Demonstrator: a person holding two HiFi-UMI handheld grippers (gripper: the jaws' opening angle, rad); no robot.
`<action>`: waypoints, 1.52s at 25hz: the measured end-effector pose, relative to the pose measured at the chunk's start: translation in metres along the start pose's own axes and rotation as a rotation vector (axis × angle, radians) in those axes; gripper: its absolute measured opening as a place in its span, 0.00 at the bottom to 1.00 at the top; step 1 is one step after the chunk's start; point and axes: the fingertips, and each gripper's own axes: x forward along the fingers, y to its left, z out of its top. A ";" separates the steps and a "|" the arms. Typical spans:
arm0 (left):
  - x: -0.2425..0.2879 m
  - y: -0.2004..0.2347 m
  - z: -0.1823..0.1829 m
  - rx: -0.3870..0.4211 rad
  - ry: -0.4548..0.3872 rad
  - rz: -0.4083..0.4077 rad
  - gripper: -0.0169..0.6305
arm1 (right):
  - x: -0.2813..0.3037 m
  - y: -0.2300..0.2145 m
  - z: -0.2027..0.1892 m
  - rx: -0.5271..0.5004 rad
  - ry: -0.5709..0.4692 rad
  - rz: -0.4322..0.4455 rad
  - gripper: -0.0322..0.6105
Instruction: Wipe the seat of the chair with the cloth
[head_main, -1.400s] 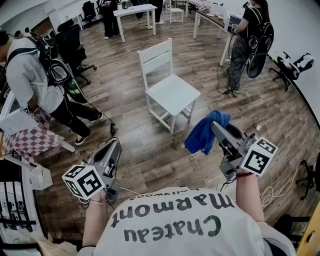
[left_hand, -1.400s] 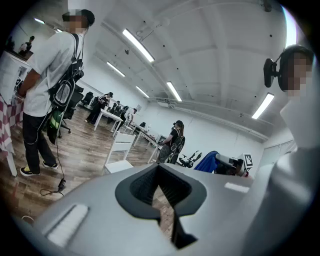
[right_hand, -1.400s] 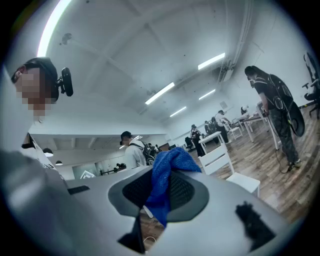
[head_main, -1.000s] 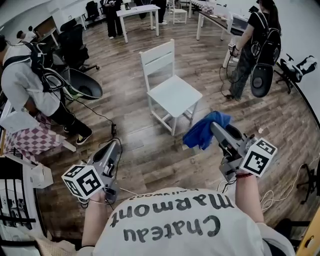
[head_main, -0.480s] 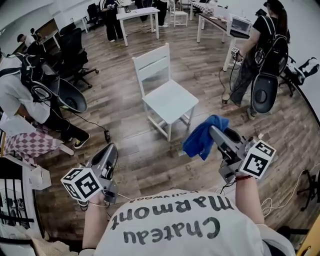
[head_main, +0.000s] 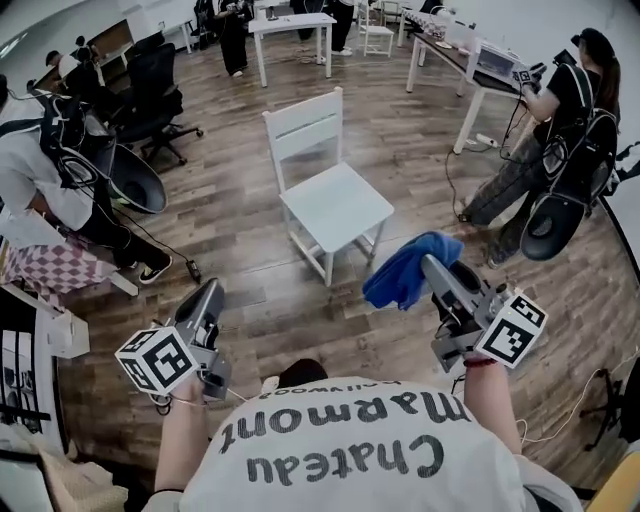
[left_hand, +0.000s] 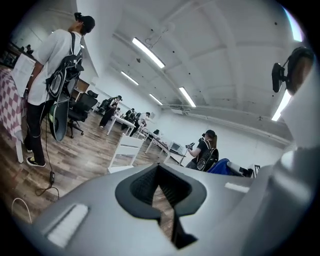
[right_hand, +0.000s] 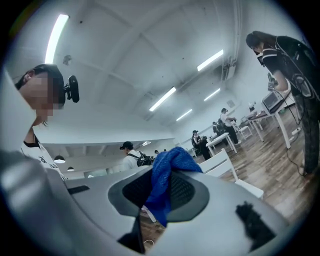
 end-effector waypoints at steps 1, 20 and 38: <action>0.006 0.001 0.000 0.005 0.003 0.003 0.04 | 0.002 -0.006 -0.003 0.008 0.003 -0.001 0.18; 0.191 0.092 0.077 -0.016 0.141 -0.130 0.04 | 0.169 -0.101 0.028 0.067 -0.001 -0.075 0.18; 0.330 0.187 0.173 0.024 0.167 -0.294 0.04 | 0.348 -0.176 0.049 0.031 0.014 -0.101 0.18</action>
